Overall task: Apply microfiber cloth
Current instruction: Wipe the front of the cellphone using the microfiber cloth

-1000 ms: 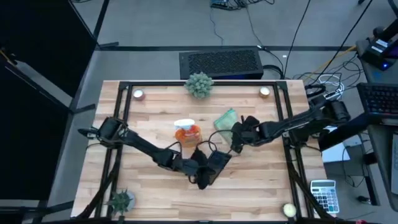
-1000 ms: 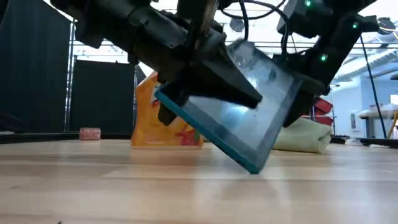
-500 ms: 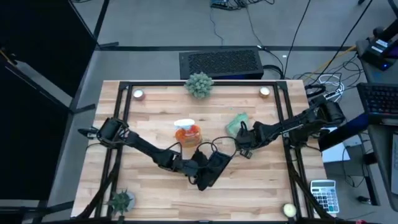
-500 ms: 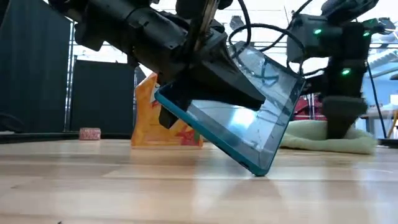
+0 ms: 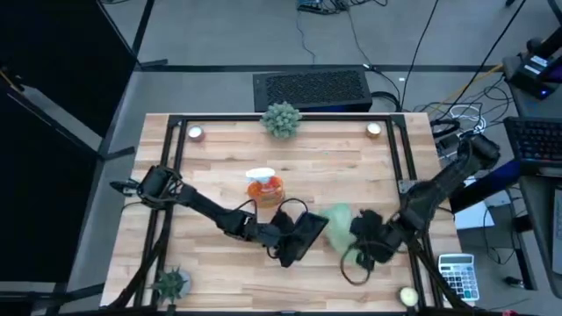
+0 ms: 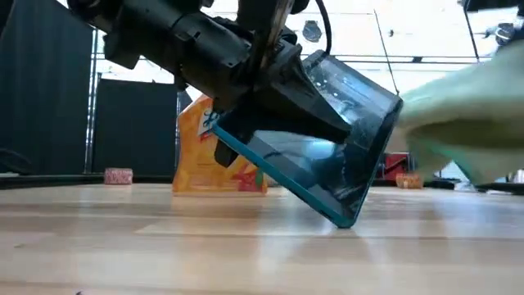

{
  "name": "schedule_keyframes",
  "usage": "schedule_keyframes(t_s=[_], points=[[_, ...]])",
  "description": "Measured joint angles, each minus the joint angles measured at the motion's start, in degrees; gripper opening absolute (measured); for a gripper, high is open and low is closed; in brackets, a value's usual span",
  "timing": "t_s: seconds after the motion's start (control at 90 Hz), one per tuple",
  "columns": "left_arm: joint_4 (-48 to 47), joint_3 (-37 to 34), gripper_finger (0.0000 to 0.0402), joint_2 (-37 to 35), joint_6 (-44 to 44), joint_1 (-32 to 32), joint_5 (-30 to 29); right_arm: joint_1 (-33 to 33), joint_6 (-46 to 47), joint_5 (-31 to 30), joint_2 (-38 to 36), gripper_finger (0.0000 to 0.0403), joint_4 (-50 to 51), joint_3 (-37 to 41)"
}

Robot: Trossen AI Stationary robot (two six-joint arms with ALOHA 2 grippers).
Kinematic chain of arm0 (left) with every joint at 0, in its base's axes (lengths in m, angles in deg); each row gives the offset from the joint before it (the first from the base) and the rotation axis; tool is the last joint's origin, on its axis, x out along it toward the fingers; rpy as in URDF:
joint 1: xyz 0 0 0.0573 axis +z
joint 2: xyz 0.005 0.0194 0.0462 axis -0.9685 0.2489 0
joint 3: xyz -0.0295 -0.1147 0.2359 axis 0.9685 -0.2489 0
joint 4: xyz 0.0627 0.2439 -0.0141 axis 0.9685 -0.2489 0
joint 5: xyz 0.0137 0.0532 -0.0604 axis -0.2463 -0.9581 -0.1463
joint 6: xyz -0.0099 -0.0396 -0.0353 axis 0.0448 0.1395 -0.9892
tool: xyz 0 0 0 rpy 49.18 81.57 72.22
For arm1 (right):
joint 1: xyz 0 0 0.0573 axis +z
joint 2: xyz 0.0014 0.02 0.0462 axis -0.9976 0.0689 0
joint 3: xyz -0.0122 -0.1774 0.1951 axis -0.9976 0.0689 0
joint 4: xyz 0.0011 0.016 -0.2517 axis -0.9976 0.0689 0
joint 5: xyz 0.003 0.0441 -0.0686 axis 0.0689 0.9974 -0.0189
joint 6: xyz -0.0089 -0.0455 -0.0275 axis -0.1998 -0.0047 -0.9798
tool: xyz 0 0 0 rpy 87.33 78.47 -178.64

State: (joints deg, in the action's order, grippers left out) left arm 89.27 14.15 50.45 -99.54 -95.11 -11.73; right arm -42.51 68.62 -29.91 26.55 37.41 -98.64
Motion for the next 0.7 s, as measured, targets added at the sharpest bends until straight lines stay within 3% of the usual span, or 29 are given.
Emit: schedule_keyframes(t_s=[0.189, 0.356, 0.511, 0.7], points=[[2.77, -0.05, 0.0015, 0.03, -0.45, 1.35, -0.18, -1.10, -6.50, -11.69, 6.36, 0.0003, -10.49, 0.02], [3.55, 0.03, 0.0015, 0.03, -0.57, 2.36, -0.35, -5.82, -13.22, -20.11, 9.53, 0.0002, -13.47, -1.38], [3.88, 0.41, 0.0015, 0.03, -0.37, 2.42, -0.68, -10.50, -21.19, -21.44, 10.03, 0.0002, -14.26, -4.91], [4.21, 0.41, 0.0015, 0.03, 2.12, 2.19, -2.82, -14.85, -24.58, -23.61, 10.00, 0.0002, -14.47, -6.11]])
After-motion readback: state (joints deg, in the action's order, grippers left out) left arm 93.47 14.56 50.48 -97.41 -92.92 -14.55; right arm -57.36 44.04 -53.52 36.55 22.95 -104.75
